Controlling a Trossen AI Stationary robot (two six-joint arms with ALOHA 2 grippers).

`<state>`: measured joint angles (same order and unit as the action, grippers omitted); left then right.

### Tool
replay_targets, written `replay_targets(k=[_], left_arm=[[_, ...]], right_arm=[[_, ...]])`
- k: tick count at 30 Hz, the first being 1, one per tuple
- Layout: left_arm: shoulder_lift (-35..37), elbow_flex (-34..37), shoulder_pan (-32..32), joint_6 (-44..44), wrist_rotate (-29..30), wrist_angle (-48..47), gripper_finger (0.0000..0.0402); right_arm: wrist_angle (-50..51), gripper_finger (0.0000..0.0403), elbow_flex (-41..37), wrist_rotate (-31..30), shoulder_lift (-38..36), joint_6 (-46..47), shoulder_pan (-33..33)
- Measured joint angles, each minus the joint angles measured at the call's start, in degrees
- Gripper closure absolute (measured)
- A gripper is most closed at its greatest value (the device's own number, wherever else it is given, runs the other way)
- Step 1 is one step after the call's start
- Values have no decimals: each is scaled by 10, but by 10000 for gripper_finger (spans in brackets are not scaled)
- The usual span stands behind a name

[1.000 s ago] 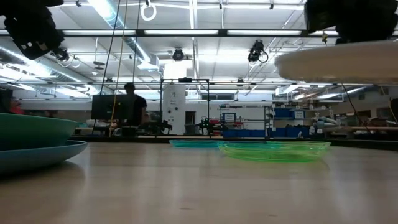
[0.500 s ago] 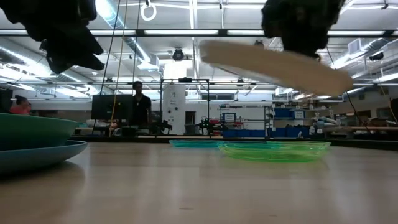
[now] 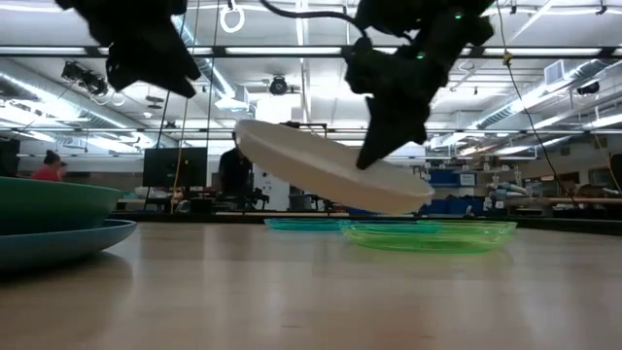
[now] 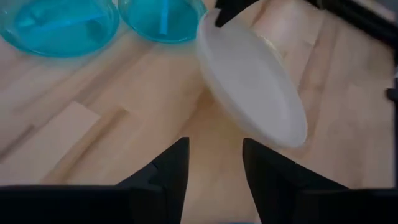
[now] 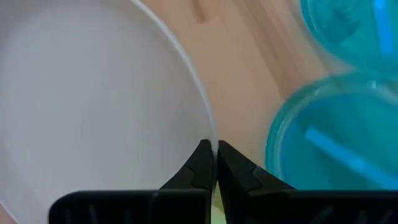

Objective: Stack plastic plates
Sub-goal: Stack the white plate on top of the black plate

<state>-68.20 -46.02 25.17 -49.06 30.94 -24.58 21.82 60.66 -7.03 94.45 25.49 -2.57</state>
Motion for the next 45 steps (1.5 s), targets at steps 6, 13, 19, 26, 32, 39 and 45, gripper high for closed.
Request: replay_targets(k=[6, 13, 19, 26, 32, 39, 45], left_arm=[[-75, -77, -4, 3, 11, -101, 250], [-92, -90, -14, -27, 6, -161, 238], [-90, -90, -36, -39, 4, -184, 183], [-90, -90, -79, -42, 3, -186, 165], [-90, -90, -90, -28, -7, -186, 185], [-90, -90, -89, -27, -10, -185, 218], [-90, -90, -89, -26, -18, -185, 250]], right_arm=[[-6, 387, 70, 2, 67, -49, 9], [-5, 387, 114, -59, 106, -65, 9], [-24, 387, 115, -100, 109, -57, 9], [-49, 387, 115, -113, 109, -45, 9], [-63, 387, 115, -112, 109, -45, 9], [-84, 387, 115, -111, 109, -45, 9], [-121, 386, 115, -110, 109, -43, 6]])
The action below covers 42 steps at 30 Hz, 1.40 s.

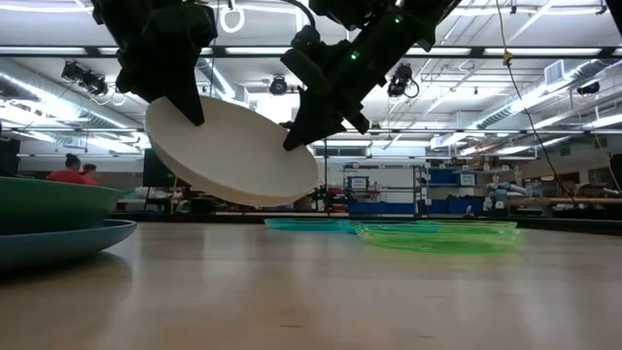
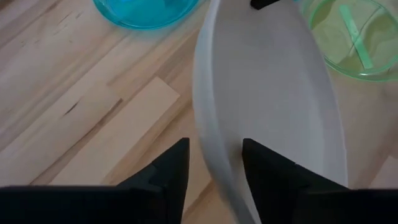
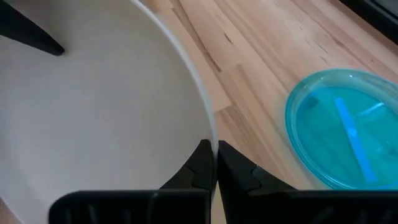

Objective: Stack plastic plates
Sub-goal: Stack the white plate on top of the black plate

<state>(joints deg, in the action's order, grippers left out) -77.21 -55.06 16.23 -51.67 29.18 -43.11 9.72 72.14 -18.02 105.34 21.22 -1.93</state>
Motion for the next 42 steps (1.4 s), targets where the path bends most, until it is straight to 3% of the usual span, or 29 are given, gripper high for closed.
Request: replay_targets(k=[13, 18, 33, 42], left_arm=[[0, 1, -1, -10, -1, -5, 336], [1, 1, 0, -10, -1, -4, 346], [0, 1, 7, 1, -21, 2, 349], [0, 0, 32, -1, -23, -5, 349]], right_arm=[[-6, 382, 0, 1, 0, 0, -1], [-5, 372, -1, 1, 0, -9, -4], [-6, 212, 0, 13, -11, -37, -11], [49, 172, 0, -11, -60, -34, -32]])
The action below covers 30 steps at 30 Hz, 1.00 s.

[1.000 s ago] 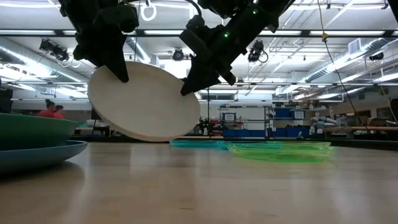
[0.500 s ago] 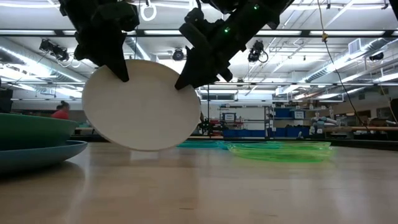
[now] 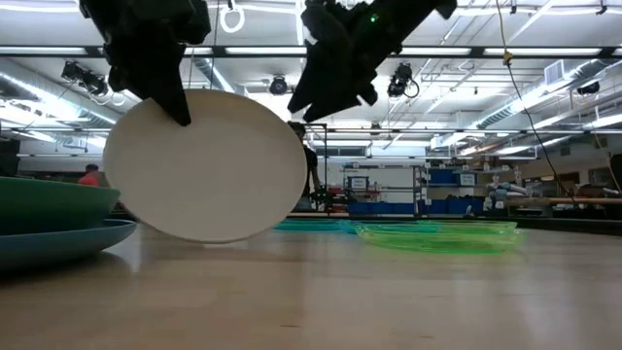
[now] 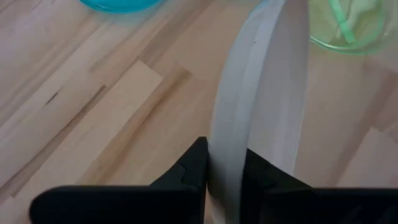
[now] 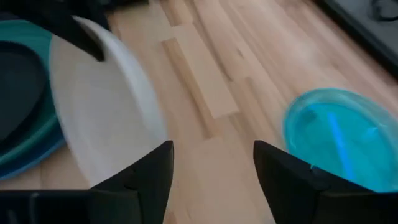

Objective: Stack plastic plates
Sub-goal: Stack the white plate on top of the black plate

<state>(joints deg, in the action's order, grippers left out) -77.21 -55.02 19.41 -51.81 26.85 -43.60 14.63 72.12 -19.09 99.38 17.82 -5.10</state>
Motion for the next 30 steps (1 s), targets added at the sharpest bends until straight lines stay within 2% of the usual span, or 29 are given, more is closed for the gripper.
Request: replay_targets(k=[7, 16, 24, 30], left_arm=[[27, 0, 16, -16, 1, -35, 349], [115, 0, 24, -18, 1, -45, 349], [182, 0, 47, -13, -116, -50, 349], [188, 0, 94, -16, -155, -77, 349]], right_arm=[[46, 173, 0, -84, -10, 0, -24], [51, 174, 0, -99, -10, -8, -30], [61, 174, 0, -100, -10, -11, -30], [61, 174, 0, -99, -10, -11, -30]])
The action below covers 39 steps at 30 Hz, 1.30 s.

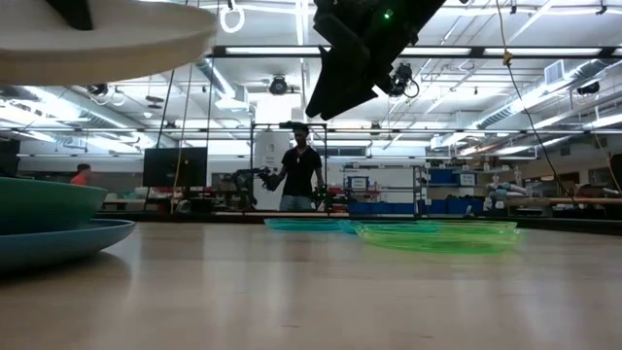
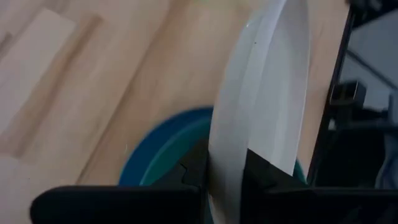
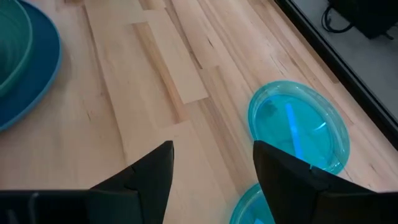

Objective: Stack plastic plates
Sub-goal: Stack the white plate on top of the black plate

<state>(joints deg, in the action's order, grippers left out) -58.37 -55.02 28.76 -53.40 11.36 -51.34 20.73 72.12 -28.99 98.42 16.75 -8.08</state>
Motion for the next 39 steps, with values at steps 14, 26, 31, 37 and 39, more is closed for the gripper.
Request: replay_targets(k=[14, 26, 31, 37, 39], left_arm=[[-17, 0, 115, -81, -38, -31, 349], [-92, 0, 152, -90, -58, -33, 349], [-109, 2, 151, -86, -75, -15, 349], [-110, 59, 141, -79, -96, 46, 349], [-109, 77, 133, -79, -108, 58, 349]], right_arm=[[-1, 174, 0, 1, 0, 0, 0], [-5, 174, 0, 5, 0, -2, 0], [-14, 174, 0, 11, 0, -4, 0], [-18, 174, 0, 21, 0, -7, 0], [-19, 174, 0, 21, 0, -7, 0]])
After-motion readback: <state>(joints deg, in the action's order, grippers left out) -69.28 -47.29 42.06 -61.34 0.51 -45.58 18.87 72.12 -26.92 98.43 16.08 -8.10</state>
